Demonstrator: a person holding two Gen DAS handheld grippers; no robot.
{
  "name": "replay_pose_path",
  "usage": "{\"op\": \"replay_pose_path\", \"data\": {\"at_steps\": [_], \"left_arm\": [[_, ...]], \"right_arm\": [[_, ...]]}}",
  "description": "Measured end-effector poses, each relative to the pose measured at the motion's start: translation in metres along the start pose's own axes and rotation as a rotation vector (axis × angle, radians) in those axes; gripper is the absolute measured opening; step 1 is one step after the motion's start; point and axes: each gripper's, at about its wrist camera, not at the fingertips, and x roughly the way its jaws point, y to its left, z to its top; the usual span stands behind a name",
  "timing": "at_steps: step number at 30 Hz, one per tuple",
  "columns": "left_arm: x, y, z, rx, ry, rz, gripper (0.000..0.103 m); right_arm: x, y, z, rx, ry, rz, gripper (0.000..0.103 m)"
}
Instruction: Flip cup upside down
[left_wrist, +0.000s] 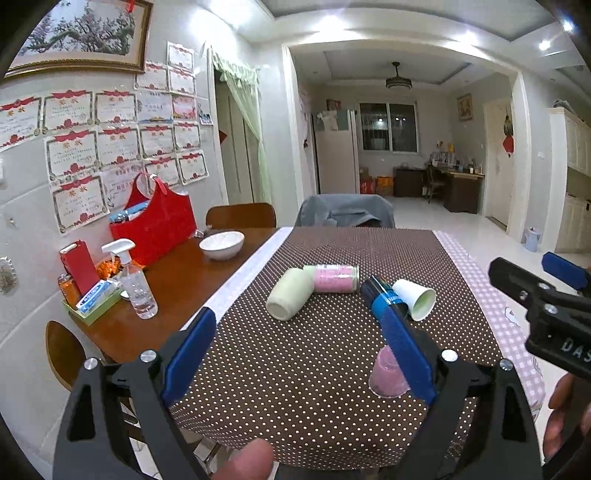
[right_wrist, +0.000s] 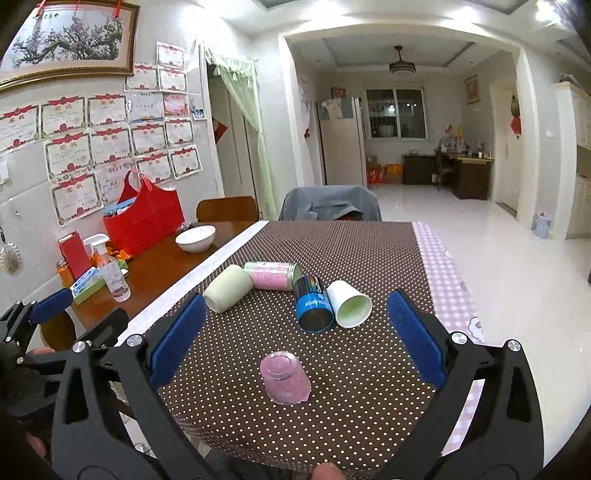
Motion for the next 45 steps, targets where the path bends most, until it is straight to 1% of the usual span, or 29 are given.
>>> {"op": "replay_pose_path", "data": {"at_steps": [7,11,15,20,36,45], "left_arm": [[-0.023,0.002,0.005,-0.002,-0.052,0.017,0.090],[-0.039,0.004,0.007,-0.003,-0.092,0.025,0.090],[-0.046,0.005,0.007,-0.005,-0.113,0.029,0.090],[-0.050,0.005,0.007,-0.006,-0.118,0.035,0.090],[-0.045,0.006,0.006,-0.005,-0.108,0.042,0.090],[-0.042,0.005,0.003,0.005,-0.114,0.028,0.090]], "right_arm": [[-0.024,0.004,0.003,-0.015,-0.059,-0.020,0.097],[-0.030,0.006,0.003,-0.009,-0.070,-0.021,0.097],[-0.033,0.008,0.003,-0.012,-0.081,-0.024,0.097],[-0.038,0.008,0.002,-0.009,-0.090,-0.028,0.097],[-0.037,0.012,0.000,-0.013,-0.080,-0.029,0.097],[-0.034,0.014,-0.002,-0.009,-0.066,-0.024,0.097]]}}
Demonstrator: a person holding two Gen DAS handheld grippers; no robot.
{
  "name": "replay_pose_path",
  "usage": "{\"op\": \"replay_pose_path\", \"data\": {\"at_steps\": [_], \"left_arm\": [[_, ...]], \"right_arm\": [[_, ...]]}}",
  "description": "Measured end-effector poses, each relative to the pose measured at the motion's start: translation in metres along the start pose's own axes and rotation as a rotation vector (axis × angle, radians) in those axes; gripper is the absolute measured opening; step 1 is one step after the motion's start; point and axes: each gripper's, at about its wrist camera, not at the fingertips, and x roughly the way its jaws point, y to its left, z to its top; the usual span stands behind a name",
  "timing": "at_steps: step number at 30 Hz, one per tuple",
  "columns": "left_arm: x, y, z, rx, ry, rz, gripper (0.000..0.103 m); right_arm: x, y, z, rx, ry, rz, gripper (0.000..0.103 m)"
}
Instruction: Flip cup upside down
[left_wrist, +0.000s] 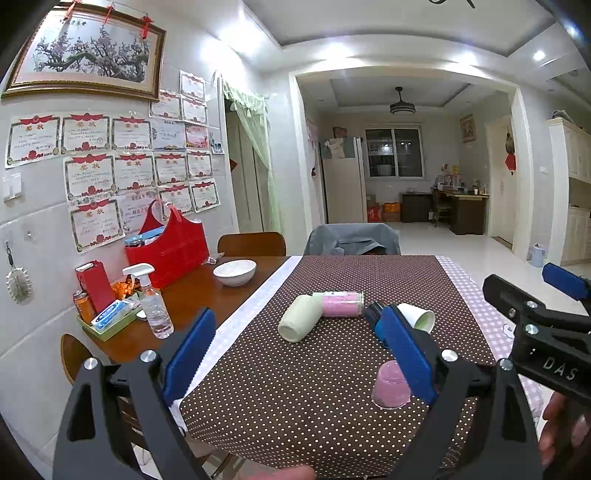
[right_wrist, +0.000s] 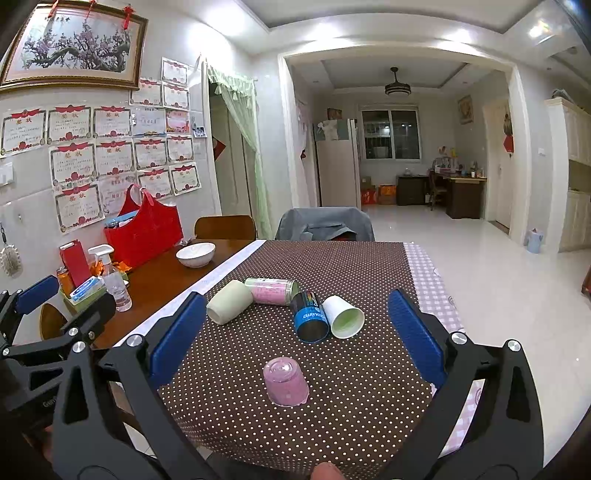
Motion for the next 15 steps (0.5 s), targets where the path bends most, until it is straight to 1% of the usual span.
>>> {"op": "replay_pose_path", "data": {"at_steps": [8,15], "left_arm": [[-0.0012,0.0032,-0.0008,-0.015,-0.008,-0.001,0.090],[0.0011,0.0056,-0.0002,-0.023,0.011,0.028,0.090]], "right_arm": [[0.0042,-0.0004,-0.0014,0.006,0.018,0.006,0.097],[0.0042,0.0006,-0.0005,0.009,0.015,0.006,0.097]]}}
